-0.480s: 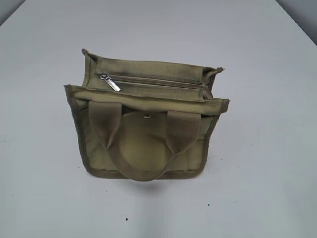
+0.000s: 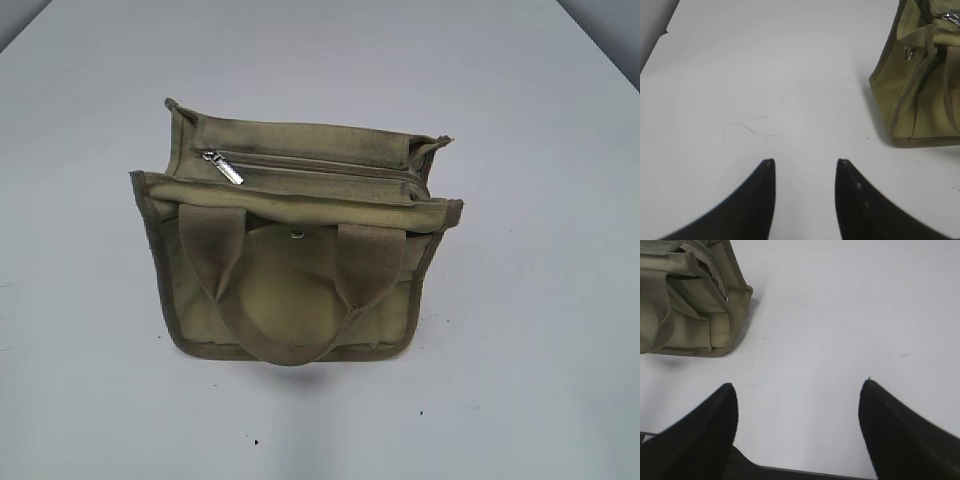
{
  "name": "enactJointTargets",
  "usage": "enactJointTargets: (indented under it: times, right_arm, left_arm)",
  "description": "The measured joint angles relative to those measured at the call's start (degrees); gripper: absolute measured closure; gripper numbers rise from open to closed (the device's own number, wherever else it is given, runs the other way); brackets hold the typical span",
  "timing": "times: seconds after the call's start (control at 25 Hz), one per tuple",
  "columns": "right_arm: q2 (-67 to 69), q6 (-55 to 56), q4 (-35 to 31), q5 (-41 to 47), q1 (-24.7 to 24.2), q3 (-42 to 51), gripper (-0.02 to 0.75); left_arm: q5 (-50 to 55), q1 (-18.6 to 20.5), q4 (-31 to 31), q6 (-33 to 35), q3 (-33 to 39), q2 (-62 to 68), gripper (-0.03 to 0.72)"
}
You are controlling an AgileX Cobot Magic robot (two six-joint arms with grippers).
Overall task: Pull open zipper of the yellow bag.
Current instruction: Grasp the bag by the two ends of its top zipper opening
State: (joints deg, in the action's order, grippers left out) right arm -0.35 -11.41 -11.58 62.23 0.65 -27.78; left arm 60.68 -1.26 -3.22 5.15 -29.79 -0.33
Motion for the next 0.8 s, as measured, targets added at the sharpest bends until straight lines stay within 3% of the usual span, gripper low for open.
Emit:
enactJointTargets:
  times: [0.8]
  right_arm:
    - [0.00, 0.05, 0.00, -0.01, 0.00, 0.00, 0.156]
  left_arm:
    - [0.00, 0.00, 0.00, 0.00, 0.00, 0.00, 0.377]
